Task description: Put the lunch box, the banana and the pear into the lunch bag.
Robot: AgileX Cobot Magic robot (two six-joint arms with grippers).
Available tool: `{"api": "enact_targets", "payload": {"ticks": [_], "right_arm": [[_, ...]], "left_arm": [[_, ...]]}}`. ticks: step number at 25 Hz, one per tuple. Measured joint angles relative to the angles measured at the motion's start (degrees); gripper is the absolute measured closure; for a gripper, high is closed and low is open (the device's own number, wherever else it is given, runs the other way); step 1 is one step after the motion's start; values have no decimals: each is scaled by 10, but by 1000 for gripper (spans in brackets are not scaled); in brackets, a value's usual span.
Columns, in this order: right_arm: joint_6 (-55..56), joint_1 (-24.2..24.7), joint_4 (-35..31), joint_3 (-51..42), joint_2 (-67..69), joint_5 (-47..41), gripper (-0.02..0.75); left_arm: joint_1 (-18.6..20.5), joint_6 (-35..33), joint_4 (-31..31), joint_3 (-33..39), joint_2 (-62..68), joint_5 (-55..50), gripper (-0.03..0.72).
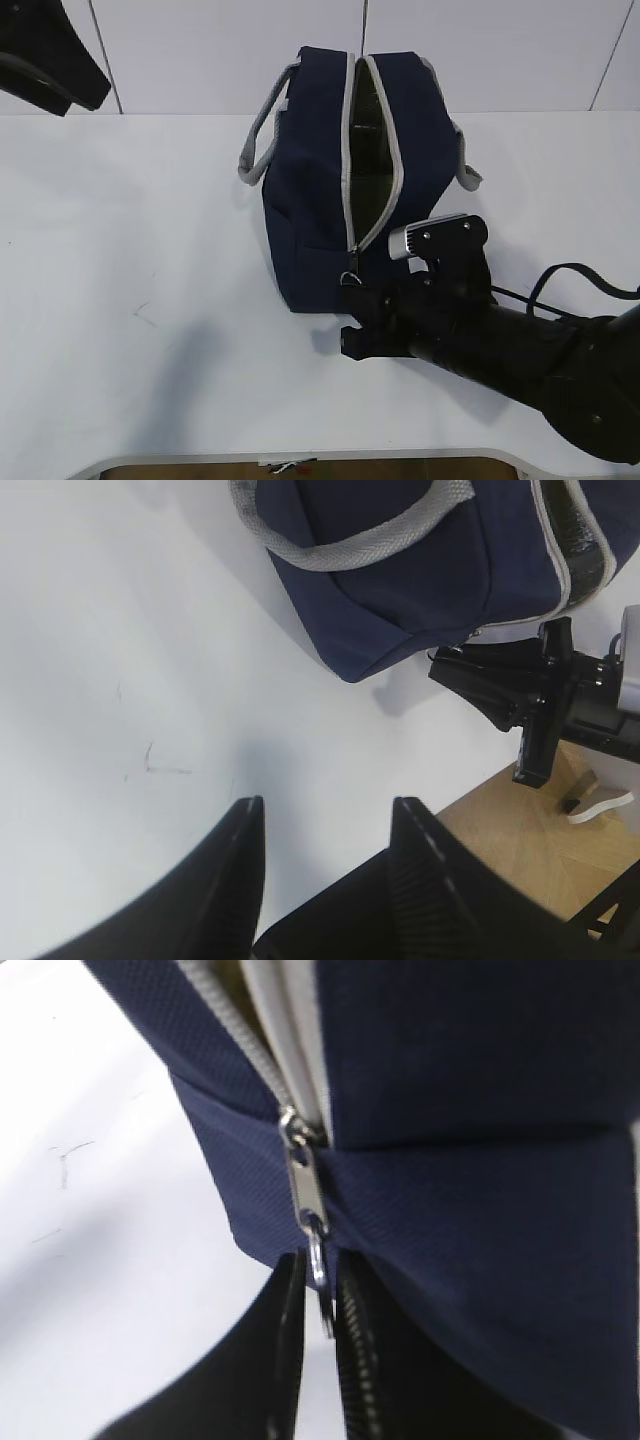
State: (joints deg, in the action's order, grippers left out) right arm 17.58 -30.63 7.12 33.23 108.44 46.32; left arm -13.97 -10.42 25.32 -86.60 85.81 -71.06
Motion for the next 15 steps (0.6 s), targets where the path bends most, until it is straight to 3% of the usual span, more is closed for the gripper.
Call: {"api": "enact_targets", "payload": {"ticks": [8,15], "right_arm": [[5,0,0,0,0,-3,723],[42,0,0,0,-12,-23,725]], "left_arm": [[0,0,0,0,0,0,372],[0,0,0,0,0,0,372]]}}
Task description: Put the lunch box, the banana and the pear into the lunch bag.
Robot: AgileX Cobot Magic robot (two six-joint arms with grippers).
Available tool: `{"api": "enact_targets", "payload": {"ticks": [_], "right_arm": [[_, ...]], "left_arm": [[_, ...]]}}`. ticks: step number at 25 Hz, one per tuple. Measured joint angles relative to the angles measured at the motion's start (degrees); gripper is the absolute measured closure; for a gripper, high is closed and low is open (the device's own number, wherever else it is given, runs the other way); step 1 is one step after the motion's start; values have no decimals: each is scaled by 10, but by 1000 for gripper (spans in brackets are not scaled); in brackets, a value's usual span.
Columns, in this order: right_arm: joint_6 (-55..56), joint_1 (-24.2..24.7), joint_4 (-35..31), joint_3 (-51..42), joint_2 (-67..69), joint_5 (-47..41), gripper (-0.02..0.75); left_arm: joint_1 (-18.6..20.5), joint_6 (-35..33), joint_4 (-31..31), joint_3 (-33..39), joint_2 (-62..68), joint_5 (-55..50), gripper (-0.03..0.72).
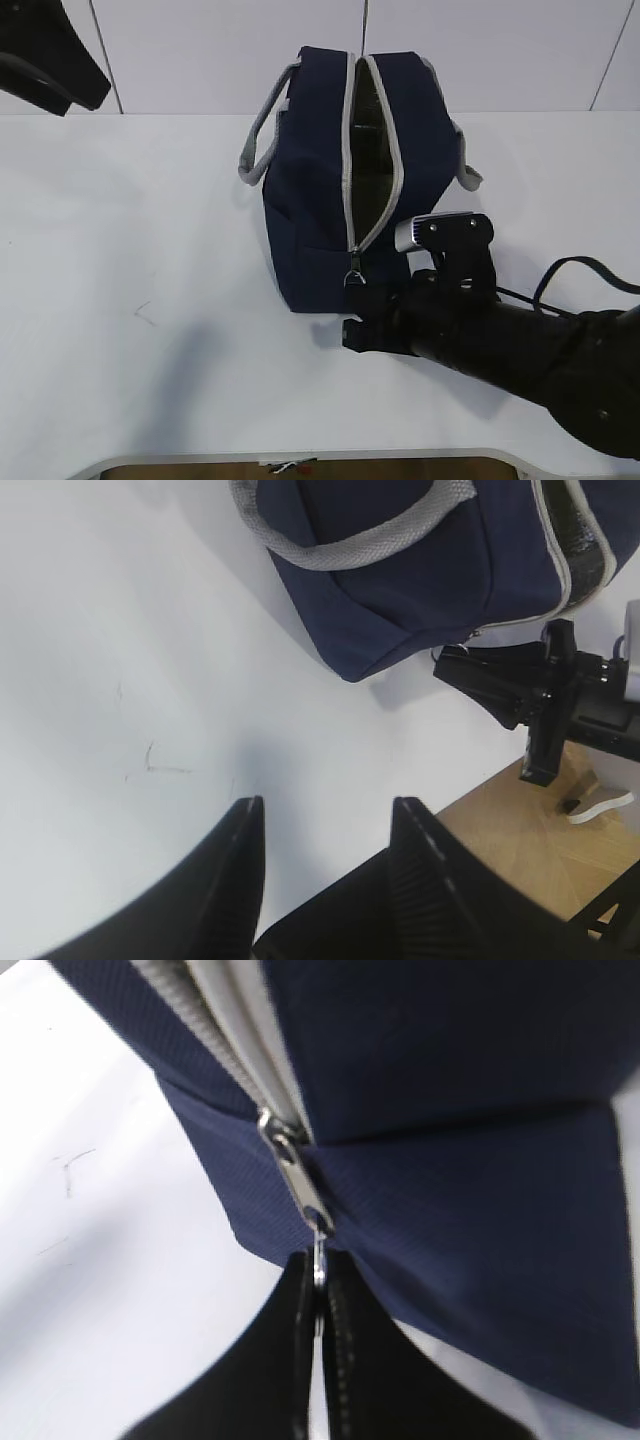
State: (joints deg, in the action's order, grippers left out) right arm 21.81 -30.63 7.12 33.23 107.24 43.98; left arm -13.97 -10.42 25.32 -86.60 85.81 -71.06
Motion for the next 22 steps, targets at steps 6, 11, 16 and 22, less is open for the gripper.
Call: {"api": "enact_targets", "payload": {"ticks": [6,11,16,22], "right_arm": [[4,0,4,-2,-68,-87,725],[12,0,23,-4,-118,-149,725],[64,0,69,-5,-168,-172,725],[99,0,95,-3,-206,-196,725]], "left_arm": [[0,0,-12,0,0,0,372],[0,0,-27,9,0,0,372],[0,0,-30,37,0,0,372],[-3,-4,-31,58,0,0,372]]}}
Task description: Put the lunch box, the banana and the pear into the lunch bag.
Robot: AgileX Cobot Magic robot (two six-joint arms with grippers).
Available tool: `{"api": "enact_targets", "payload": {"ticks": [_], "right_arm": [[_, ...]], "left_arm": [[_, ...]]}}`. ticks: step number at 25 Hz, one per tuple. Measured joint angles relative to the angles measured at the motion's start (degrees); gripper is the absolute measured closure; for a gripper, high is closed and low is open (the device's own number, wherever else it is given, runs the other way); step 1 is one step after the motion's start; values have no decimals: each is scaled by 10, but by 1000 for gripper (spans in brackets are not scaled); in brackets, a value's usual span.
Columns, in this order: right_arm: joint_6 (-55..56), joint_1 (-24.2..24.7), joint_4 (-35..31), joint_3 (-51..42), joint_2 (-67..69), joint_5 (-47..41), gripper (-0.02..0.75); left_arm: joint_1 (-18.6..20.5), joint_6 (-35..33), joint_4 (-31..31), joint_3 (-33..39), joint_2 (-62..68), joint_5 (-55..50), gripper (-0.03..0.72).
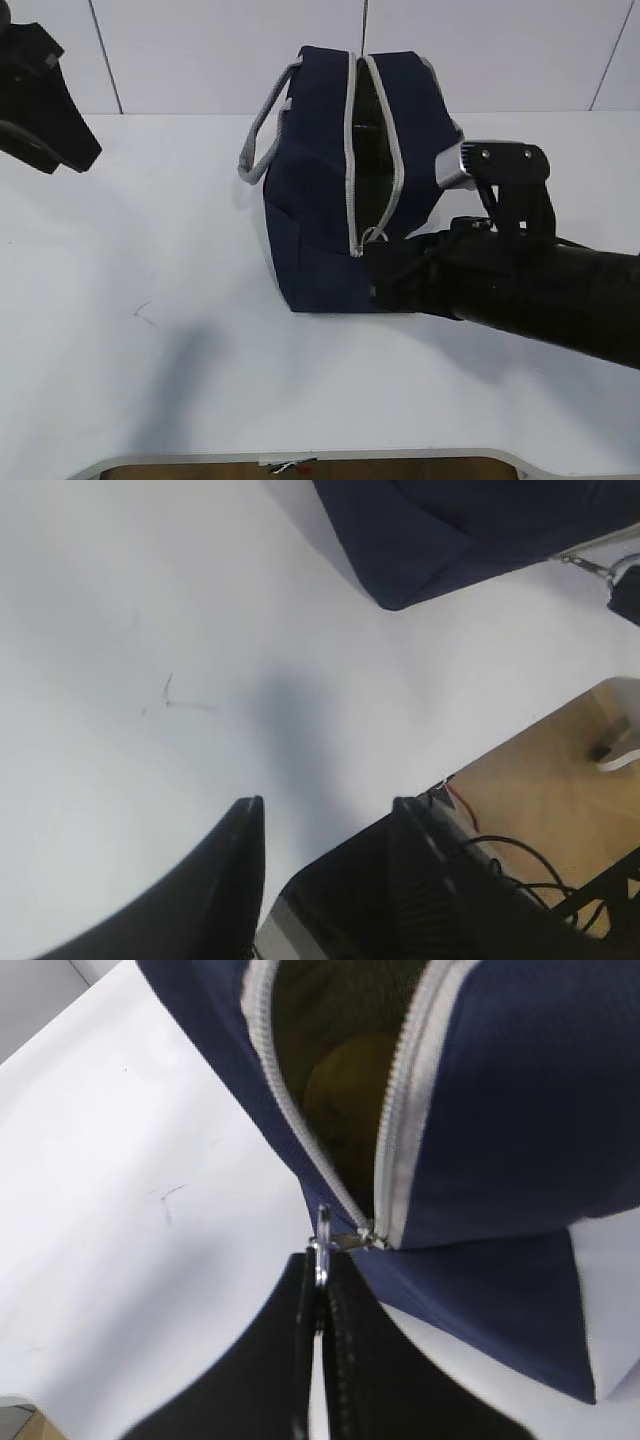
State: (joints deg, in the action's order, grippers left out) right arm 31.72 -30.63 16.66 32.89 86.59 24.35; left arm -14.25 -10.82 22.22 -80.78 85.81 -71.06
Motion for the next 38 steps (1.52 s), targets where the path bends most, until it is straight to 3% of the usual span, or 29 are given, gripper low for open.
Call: {"api": "enact_targets", "payload": {"ticks": [6,14,21,29,34,38], "right_arm": [[4,0,22,52,-20,-56,725],[20,0,41,160,-31,-225,725],[20,-1,29,248,-31,-330,725],[20,-1,6,317,-31,-410,725],[20,-1,-14,328,-31,-428,725],[21,-1,-31,329,-31,-430,725]], "left_arm": [[-32,-44,-4,28,0,15,372],[-57,-145,21,147,0,160,373],[-60,-296,177,252,0,314,373],[-62,-501,362,268,20,377,344],[-99,-622,459,268,37,400,246],[-141,-696,522,268,52,453,227]]}}
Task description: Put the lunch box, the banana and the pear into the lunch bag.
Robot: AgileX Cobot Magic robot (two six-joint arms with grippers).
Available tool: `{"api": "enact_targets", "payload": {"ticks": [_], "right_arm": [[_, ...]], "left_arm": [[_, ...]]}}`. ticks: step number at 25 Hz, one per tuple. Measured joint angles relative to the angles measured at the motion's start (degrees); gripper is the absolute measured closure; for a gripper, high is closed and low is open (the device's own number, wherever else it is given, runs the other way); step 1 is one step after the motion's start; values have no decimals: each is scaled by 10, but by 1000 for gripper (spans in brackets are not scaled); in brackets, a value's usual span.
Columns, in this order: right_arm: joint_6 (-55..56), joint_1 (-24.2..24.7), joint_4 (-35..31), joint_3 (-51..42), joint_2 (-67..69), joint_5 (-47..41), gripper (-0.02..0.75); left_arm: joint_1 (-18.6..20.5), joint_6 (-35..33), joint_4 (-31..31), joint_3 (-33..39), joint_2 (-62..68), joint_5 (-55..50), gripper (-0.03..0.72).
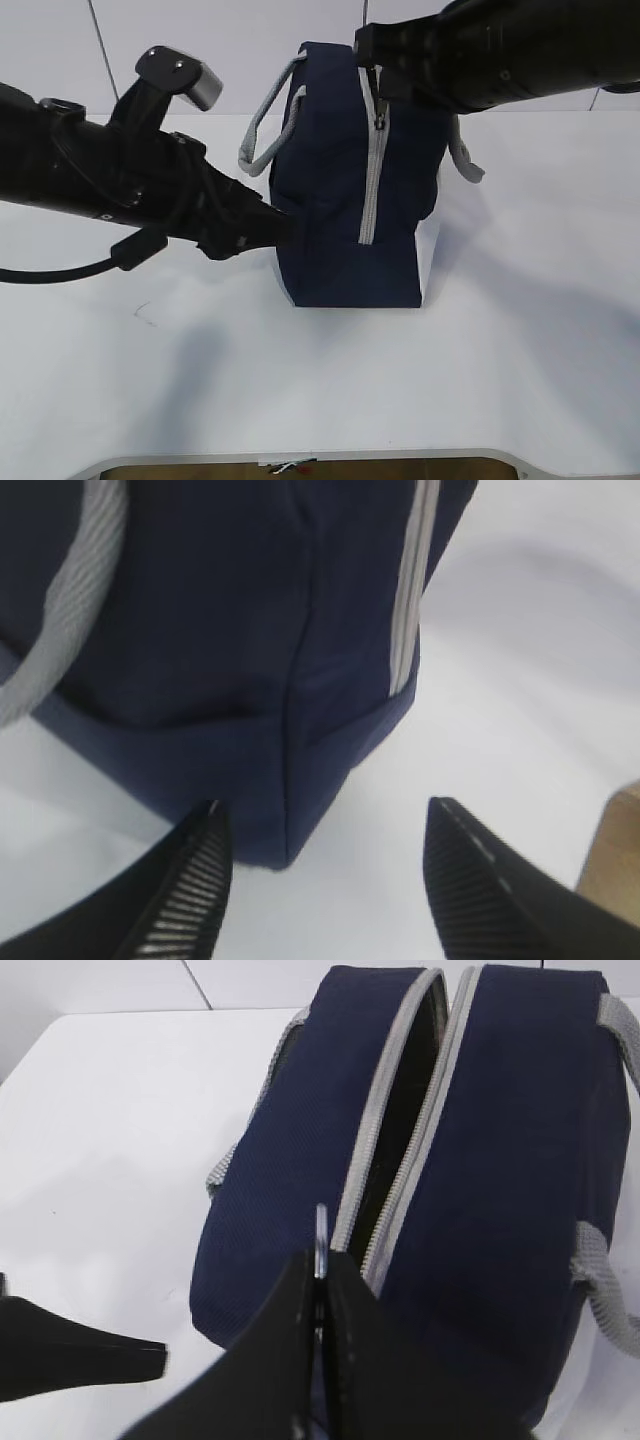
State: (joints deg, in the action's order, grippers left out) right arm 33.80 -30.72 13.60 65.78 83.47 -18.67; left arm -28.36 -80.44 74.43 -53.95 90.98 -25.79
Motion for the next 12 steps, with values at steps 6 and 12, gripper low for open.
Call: {"api": "enact_targets", "payload": {"ticks": [6,12], "right_arm": [[0,0,-31,0,0,0,725],[0,0,-38,0,0,0,726]], "left_arm": [[-39,-144,155,1,22,56,223],[-41,-262,276,-6,51,48,223]]}}
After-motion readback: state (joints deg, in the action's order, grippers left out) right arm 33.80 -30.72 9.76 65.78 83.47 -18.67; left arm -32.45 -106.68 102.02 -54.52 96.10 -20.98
